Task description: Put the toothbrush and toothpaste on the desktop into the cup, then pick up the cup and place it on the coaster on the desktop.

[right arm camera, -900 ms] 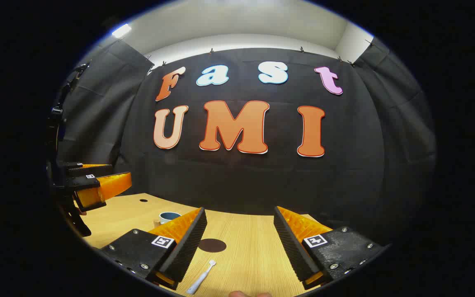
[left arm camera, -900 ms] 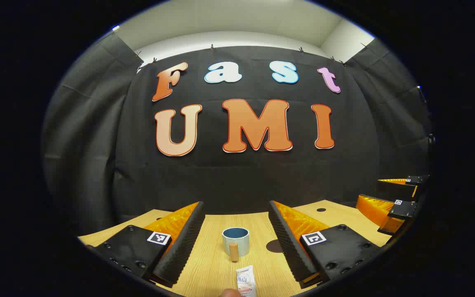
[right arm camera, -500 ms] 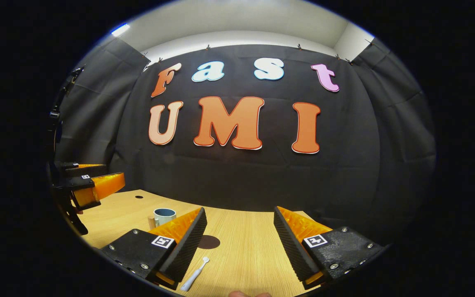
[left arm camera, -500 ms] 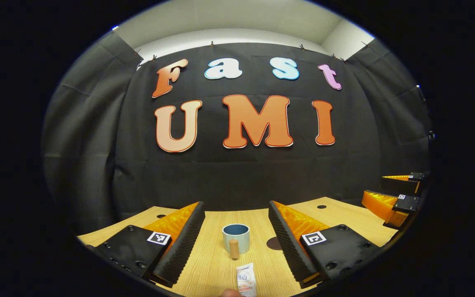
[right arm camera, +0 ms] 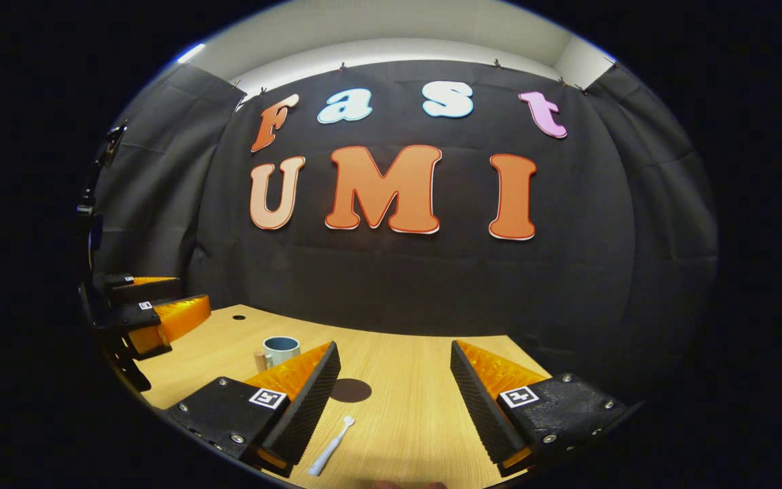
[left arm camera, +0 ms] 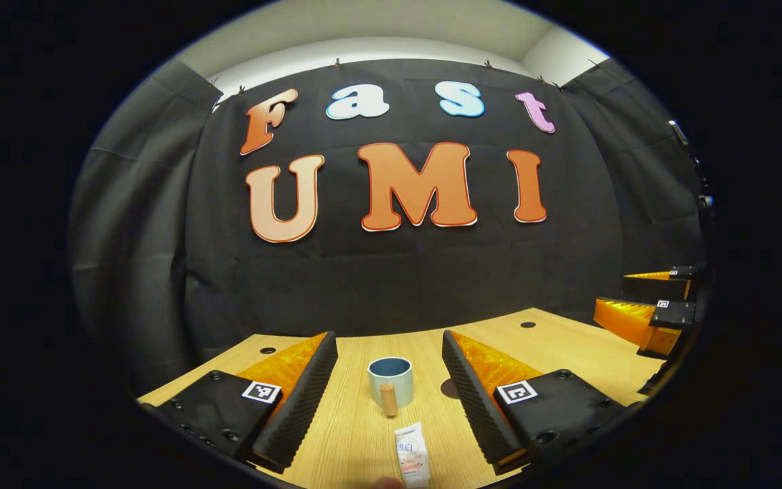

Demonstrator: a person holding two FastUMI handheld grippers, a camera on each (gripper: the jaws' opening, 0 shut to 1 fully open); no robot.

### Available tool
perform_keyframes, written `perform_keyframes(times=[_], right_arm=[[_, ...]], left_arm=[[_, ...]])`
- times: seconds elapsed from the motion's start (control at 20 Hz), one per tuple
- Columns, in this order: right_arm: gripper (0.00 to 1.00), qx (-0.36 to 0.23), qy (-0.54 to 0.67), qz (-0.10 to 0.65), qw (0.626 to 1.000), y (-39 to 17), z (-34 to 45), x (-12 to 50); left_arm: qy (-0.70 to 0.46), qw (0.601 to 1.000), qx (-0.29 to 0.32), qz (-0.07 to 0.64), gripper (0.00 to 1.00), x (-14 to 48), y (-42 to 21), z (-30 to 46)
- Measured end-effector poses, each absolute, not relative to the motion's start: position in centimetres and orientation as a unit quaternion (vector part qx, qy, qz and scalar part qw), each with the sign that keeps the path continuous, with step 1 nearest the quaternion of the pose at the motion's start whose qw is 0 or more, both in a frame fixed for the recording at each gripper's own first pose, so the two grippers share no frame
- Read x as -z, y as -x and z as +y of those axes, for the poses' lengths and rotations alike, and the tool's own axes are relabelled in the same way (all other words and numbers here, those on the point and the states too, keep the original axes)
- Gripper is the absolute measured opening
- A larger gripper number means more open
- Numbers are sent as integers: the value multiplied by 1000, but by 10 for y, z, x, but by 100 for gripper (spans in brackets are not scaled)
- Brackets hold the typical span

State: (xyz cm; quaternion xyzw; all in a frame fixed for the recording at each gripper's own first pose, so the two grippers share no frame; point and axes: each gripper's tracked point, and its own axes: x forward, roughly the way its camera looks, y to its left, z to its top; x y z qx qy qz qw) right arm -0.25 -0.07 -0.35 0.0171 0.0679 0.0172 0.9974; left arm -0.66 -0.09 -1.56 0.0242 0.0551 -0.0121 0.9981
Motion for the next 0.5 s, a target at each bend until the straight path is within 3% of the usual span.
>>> perform_keyframes(times=[0.25, 0.5], right_arm=[[98, -26, -40, 120, 992, 2, 4, 21], [98, -58, -94, 222, 969, 11, 23, 60]], left_arm=[[-23, 994, 26, 103, 100, 43, 10, -6], [-12, 983, 38, 179, 100, 84, 7, -9]])
